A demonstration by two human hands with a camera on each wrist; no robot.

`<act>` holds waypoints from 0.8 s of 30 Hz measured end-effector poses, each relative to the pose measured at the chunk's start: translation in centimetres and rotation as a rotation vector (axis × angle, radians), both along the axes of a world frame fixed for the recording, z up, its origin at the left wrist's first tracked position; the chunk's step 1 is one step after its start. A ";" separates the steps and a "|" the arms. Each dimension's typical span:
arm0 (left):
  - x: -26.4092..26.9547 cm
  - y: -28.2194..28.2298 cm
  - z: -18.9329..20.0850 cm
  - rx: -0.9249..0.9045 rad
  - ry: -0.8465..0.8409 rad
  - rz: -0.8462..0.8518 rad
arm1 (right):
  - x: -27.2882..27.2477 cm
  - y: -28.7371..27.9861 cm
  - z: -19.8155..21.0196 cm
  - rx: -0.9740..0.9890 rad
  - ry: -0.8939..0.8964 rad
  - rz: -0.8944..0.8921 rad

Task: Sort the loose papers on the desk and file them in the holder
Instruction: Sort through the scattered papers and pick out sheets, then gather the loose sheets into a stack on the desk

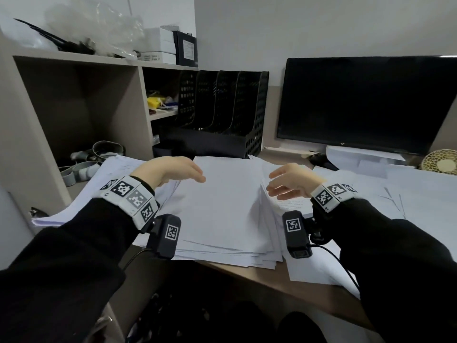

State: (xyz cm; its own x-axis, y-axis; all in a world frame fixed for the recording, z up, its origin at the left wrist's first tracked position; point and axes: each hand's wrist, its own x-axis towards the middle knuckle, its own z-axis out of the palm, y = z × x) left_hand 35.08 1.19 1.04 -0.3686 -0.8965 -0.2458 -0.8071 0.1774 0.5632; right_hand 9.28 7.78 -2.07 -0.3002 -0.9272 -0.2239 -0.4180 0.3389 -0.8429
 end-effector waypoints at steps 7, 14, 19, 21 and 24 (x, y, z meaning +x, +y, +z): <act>-8.2 4.4 1.0 0.100 0.121 -0.439 | -4.6 4.6 2.1 0.119 0.192 0.034; -16.7 9.0 -0.9 0.144 -0.211 -0.912 | -8.5 9.6 2.6 0.414 0.372 0.056; -19.9 11.7 -2.5 -0.095 -0.497 -1.092 | -10.5 11.5 2.2 0.483 0.459 0.025; -20.8 12.7 -2.7 -0.206 -0.551 -1.173 | -11.1 12.0 2.1 0.506 0.470 0.015; -21.8 13.6 -3.2 -0.315 -0.643 -1.226 | -11.4 12.3 1.6 0.543 0.448 0.013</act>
State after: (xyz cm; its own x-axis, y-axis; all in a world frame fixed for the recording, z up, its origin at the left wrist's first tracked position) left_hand 13.27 14.77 -2.12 -0.8428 -0.1433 -0.5189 -0.1490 0.9884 -0.0308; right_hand -2.16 20.12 -0.46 -0.4612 -0.7235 -0.5137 -0.6922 0.6555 -0.3018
